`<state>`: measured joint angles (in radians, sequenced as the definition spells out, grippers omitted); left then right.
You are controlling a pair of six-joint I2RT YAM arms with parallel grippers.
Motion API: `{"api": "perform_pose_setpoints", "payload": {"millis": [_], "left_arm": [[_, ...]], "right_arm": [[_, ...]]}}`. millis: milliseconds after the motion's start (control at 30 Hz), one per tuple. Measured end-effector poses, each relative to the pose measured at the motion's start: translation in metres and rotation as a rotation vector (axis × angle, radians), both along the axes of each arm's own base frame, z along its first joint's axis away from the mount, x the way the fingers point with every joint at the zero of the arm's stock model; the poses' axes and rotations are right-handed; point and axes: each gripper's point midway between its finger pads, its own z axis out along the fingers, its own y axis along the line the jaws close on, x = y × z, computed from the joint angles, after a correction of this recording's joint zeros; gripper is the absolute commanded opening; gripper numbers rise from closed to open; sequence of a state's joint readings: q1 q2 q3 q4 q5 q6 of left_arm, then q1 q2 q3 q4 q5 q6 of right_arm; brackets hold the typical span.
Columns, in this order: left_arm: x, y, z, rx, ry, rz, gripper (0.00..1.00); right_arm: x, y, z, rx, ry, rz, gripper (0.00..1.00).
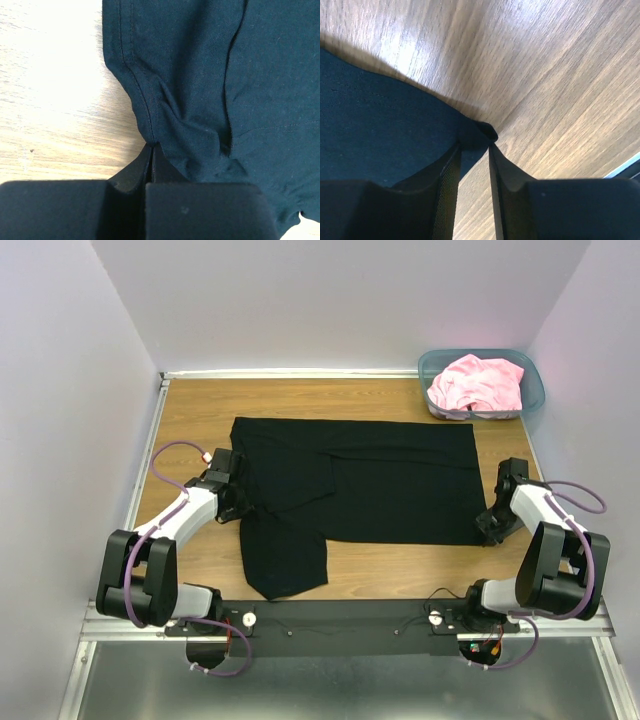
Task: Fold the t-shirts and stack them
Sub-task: Fold the tshirt
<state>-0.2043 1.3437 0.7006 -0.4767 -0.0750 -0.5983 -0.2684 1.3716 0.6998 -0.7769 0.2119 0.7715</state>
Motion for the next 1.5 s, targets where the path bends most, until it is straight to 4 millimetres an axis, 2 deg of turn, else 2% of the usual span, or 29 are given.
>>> {"api": "perform_pose_setpoints", "payload": {"millis": [67,167,233,433,600,767,900,1000,1133,1333,1500], "left_arm": [[0.000,0.001,0.000,0.000,0.000,0.004,0.00],[0.000,0.003,0.000,-0.005,0.002,0.012,0.00],[0.001,0.004,0.000,-0.007,0.002,0.017,0.00],[0.001,0.008,0.007,-0.019,-0.016,0.033,0.00],[0.001,0.014,0.020,-0.025,-0.041,0.051,0.00],[-0.002,0.020,0.024,-0.026,-0.041,0.069,0.00],[-0.005,0.022,0.024,-0.033,-0.027,0.078,0.00],[-0.006,0.021,0.025,-0.043,-0.020,0.080,0.00],[0.004,0.022,0.037,-0.057,-0.040,0.086,0.00],[0.033,0.022,0.061,-0.070,-0.094,0.093,0.00],[0.054,0.019,0.067,-0.075,-0.093,0.082,0.00]], "right_arm": [[0.001,0.000,-0.001,0.002,-0.005,-0.001,0.26],[0.005,0.002,-0.001,0.010,-0.026,-0.003,0.06],[0.007,0.002,-0.001,0.013,-0.037,-0.009,0.01],[0.007,0.002,0.001,0.000,-0.072,-0.011,0.01],[0.011,0.000,0.012,-0.016,-0.114,-0.002,0.01],[0.026,-0.007,0.036,-0.052,-0.178,0.027,0.01],[0.045,-0.015,0.064,-0.088,-0.255,0.058,0.01],[0.056,-0.018,0.076,-0.104,-0.286,0.078,0.01],[0.069,-0.022,0.084,-0.109,-0.283,0.112,0.00],[0.086,-0.023,0.076,-0.076,-0.241,0.173,0.01],[0.112,-0.025,0.077,-0.055,-0.244,0.214,0.01]]}}
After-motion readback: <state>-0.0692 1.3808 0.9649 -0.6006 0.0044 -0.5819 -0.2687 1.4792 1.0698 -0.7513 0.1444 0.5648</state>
